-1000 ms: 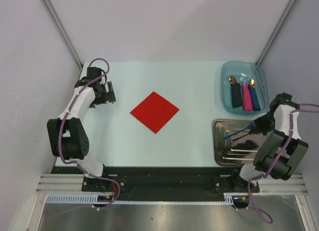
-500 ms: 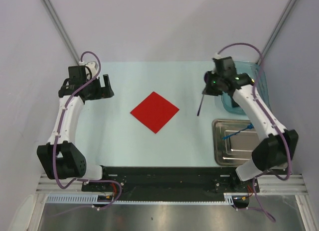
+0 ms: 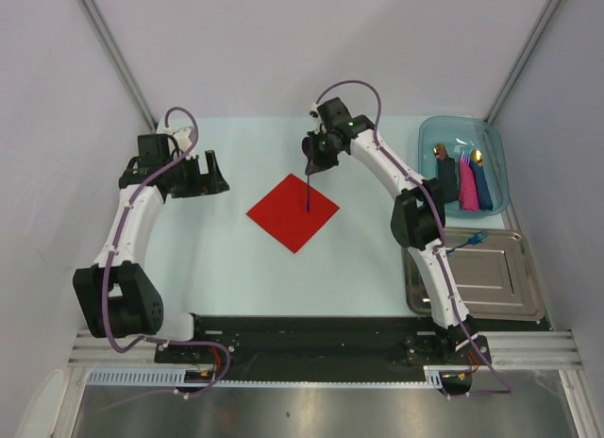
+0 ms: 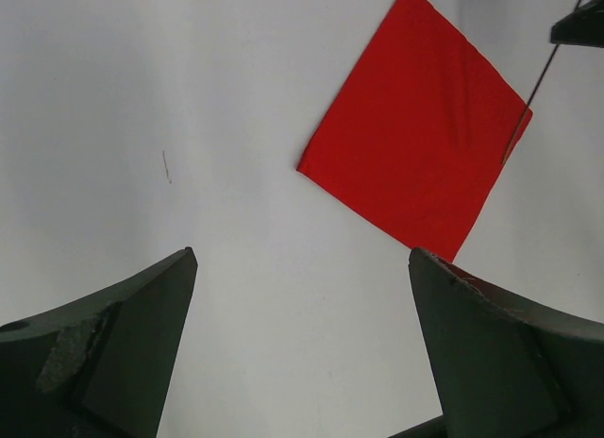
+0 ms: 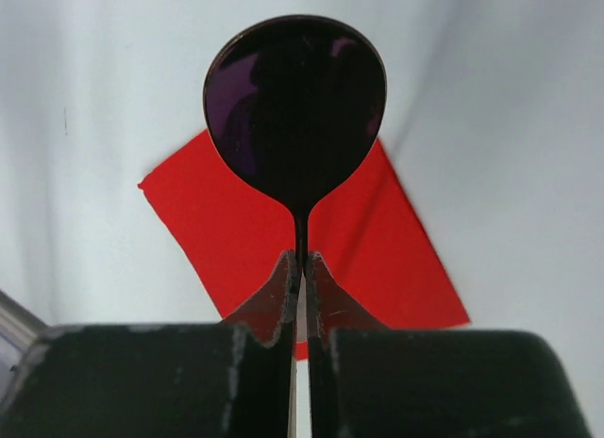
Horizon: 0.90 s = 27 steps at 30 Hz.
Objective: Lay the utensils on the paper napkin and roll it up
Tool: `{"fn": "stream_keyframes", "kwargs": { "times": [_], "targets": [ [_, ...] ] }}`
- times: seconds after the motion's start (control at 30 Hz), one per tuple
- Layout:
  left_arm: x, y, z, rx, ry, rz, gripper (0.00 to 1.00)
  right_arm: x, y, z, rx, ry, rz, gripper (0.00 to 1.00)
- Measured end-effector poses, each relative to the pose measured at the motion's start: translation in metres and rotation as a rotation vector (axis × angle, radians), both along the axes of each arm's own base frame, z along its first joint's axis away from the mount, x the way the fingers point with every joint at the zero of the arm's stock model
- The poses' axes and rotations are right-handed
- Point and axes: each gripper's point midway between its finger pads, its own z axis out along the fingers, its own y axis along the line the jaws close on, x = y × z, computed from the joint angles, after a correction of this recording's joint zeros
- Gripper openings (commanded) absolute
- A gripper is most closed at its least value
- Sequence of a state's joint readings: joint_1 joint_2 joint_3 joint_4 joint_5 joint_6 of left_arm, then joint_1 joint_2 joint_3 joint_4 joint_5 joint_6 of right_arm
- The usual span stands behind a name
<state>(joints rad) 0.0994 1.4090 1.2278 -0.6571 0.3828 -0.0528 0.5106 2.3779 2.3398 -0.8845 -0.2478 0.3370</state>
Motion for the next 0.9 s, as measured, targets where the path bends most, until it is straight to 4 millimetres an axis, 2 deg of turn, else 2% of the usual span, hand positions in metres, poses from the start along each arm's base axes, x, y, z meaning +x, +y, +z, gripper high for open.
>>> {"fn": "stream_keyframes", "kwargs": {
  "times": [0.17, 0.53, 0.7, 0.9],
  "targets": [
    [-0.002, -0.005, -0.01, -0.027, 0.03, -0.018, 1.0, -0.007, 0.024, -0.027, 0.044, 0.085, 0.049, 0.0],
    [-0.005, -0.008, -0.029, -0.05, 0.092, -0.015, 1.0, -0.033, 0.053, -0.053, 0.078, 0.192, 0.087, 0.0],
    [-0.004, -0.009, -0.033, -0.06, 0.106, -0.01, 1.0, -0.035, 0.054, -0.078, 0.081, 0.251, 0.077, 0.0],
    [-0.004, -0.011, -0.04, -0.081, 0.135, -0.01, 1.0, -0.028, 0.049, -0.096, 0.101, 0.301, 0.038, 0.0]
  ]
}}
